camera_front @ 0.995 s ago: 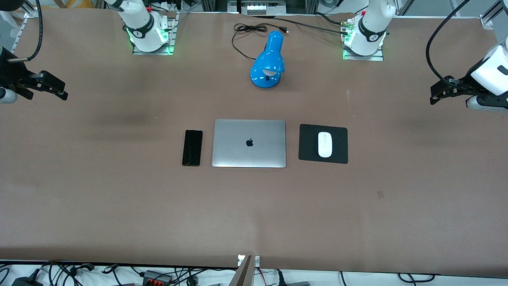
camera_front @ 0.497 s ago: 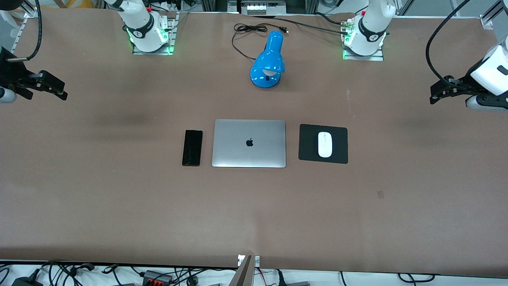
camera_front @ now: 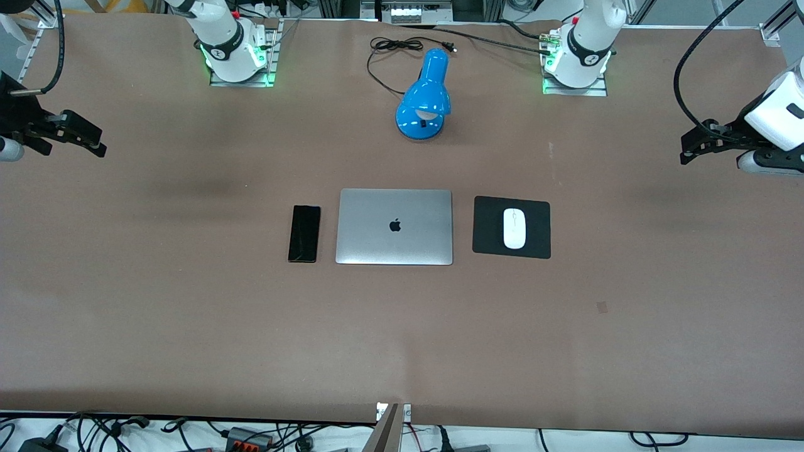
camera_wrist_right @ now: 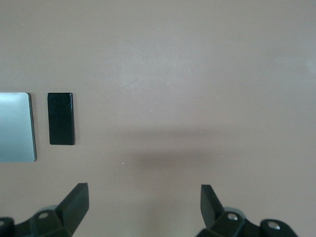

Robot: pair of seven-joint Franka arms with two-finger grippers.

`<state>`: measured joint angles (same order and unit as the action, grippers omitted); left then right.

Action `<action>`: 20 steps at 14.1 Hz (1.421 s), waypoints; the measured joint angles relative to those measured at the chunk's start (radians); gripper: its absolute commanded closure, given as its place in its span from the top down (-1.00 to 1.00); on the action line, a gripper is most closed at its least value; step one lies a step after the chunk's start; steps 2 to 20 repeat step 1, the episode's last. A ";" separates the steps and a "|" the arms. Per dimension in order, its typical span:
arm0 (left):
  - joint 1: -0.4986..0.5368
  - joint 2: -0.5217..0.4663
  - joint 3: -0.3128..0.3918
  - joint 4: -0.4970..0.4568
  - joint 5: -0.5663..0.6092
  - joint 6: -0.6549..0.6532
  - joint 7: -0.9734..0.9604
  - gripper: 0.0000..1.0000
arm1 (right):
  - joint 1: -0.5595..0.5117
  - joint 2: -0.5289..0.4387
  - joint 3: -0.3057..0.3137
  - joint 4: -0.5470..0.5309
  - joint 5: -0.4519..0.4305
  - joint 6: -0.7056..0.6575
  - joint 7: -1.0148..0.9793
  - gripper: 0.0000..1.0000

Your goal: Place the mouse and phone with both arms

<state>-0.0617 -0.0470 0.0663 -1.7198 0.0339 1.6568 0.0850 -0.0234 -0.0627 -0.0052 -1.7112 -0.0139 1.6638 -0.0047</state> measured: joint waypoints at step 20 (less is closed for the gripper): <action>0.000 0.000 0.000 0.000 0.000 0.000 0.000 1.00 | 0.000 0.000 0.000 0.000 0.000 -0.001 0.000 1.00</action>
